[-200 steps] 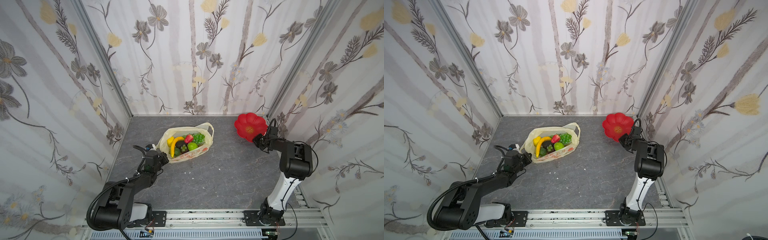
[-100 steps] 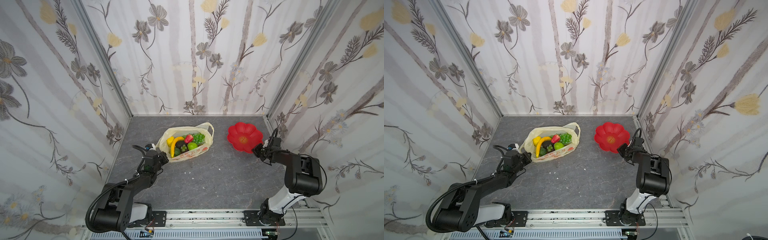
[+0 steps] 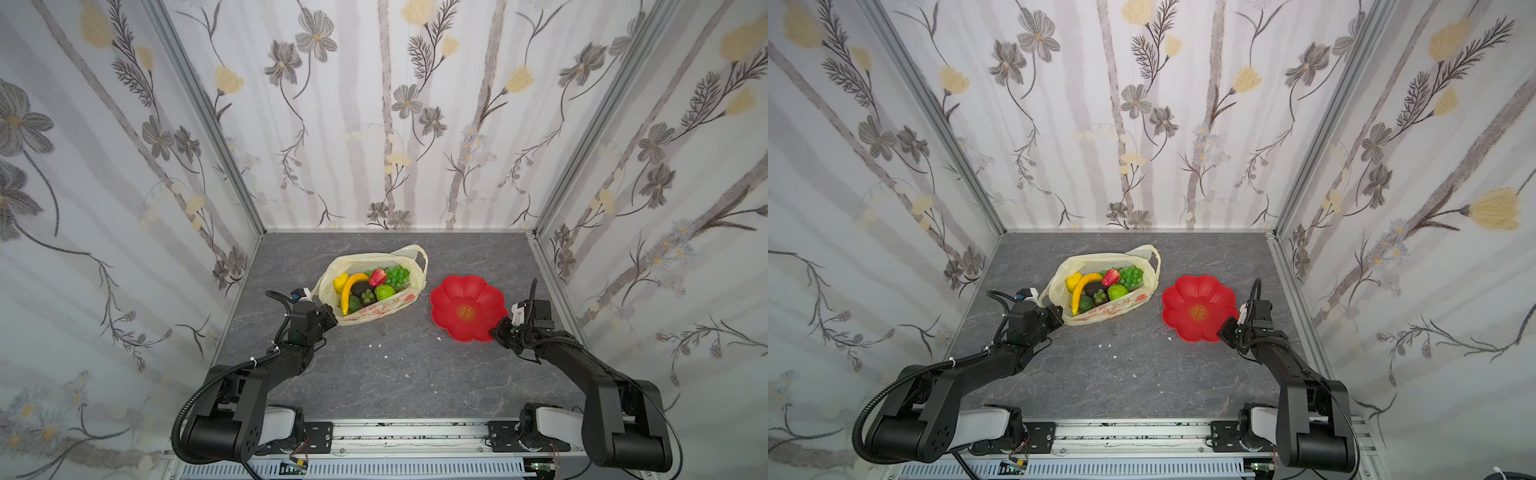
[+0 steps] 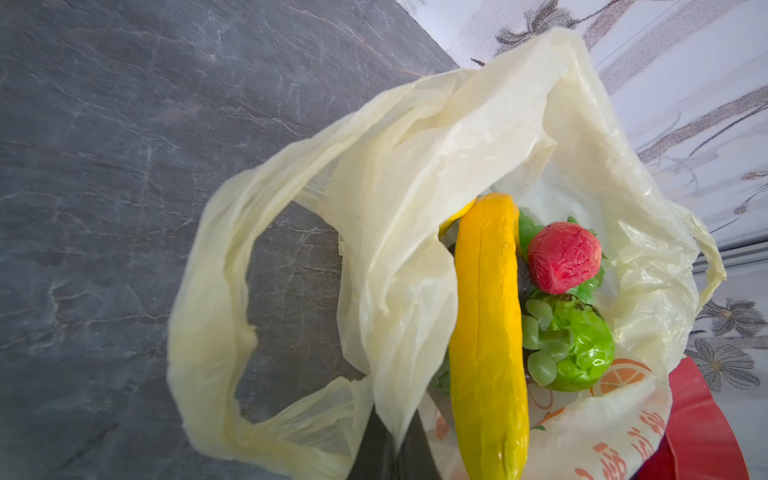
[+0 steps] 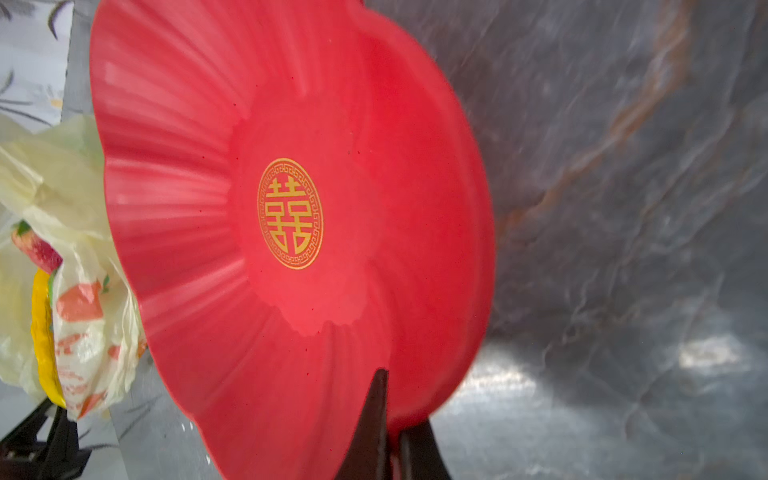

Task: Take the fake fruits out of the plastic bag
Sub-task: 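Drag the red plate toward the robot with the right gripper, beside the bag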

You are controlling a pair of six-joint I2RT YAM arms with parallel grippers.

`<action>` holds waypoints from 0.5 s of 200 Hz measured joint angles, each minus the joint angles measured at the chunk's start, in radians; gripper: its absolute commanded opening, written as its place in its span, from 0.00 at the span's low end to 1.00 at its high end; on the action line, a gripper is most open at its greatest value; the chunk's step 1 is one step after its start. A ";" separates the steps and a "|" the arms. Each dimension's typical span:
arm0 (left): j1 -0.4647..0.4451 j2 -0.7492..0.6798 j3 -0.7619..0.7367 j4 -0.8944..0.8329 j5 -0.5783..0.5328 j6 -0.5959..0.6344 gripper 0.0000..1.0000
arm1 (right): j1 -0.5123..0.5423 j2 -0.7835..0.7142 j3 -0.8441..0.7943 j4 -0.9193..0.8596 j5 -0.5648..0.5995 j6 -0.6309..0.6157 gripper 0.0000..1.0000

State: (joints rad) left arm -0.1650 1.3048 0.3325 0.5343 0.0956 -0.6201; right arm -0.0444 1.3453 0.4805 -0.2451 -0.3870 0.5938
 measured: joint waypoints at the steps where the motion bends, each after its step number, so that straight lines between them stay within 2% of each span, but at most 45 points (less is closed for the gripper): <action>1: 0.000 0.000 0.000 0.000 0.000 0.000 0.00 | 0.001 -0.004 -0.001 -0.003 0.001 0.000 0.07; 100: -0.003 -0.002 -0.002 -0.001 -0.013 0.015 0.00 | 0.098 -0.458 -0.129 -0.376 0.082 0.087 0.09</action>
State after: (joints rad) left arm -0.1684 1.3025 0.3302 0.5335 0.0822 -0.6052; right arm 0.0536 0.8875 0.3515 -0.6209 -0.3046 0.6807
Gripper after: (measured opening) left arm 0.050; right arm 0.090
